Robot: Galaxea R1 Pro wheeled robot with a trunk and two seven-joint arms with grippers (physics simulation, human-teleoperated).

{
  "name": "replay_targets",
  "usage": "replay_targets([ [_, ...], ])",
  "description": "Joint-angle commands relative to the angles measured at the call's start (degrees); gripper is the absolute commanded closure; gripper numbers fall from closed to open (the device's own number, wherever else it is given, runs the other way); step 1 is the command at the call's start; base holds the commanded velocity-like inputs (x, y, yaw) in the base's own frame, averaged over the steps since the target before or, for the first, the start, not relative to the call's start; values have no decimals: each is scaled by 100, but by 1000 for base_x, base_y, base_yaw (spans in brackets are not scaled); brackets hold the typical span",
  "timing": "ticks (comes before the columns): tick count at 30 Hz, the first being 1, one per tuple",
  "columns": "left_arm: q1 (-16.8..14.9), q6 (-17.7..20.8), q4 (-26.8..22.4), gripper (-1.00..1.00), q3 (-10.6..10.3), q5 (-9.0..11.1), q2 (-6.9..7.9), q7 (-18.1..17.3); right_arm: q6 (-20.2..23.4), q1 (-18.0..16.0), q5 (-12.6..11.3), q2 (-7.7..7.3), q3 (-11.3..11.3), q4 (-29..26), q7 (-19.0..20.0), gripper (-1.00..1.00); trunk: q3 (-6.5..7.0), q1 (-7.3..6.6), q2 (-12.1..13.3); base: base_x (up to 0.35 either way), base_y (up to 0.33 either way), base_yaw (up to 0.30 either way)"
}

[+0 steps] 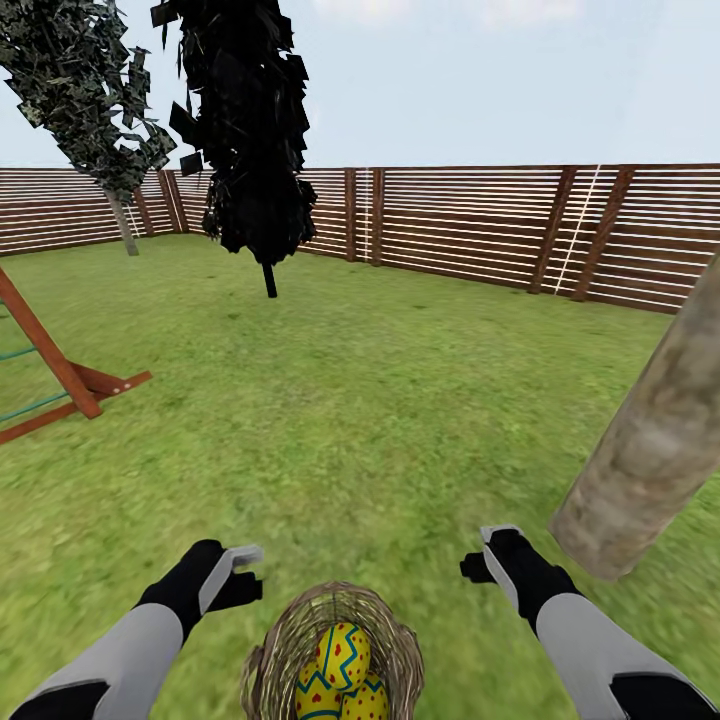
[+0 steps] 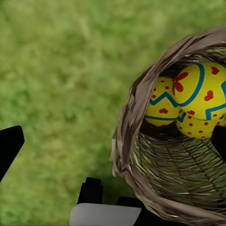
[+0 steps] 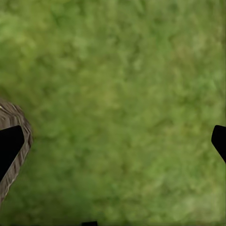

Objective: Take the three Easter eggs out of the wicker basket on the lawn in the garden, then place them on the lawn next to a single tree (choose any tree) so that all three eggs are next to the same tree and none are left in the basket.

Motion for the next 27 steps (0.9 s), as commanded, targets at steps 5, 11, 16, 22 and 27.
replay_targets([
  [5, -1, 19, -7, -100, 3, 29, -47, 26, 30, -5, 17, -12, 12, -10, -7, -100, -5, 0, -3, 0, 0, 0],
  [11, -1, 18, 12, -100, -8, 29, -89, 25, 29, -5, 15, -21, 10, -29, 31, -100, -95, 110, -204, 0, 0, 0],
  [16, 3, 18, 60, -100, -6, 29, -98, 21, 48, -7, 12, -28, -1, -175, 648, -100, -185, 219, -404, 0, 0, 0],
  [22, 4, 24, 74, -100, -8, 29, -158, 0, 66, -13, 16, -60, -351, -475, 1930, -100, -293, 351, -645, 0, 0, 0],
  [27, 25, 42, 126, -100, -6, 29, -185, 7, 71, -14, 20, -72, -673, -682, 2146, -100, -382, 461, -845, 0, 0, 0],
])
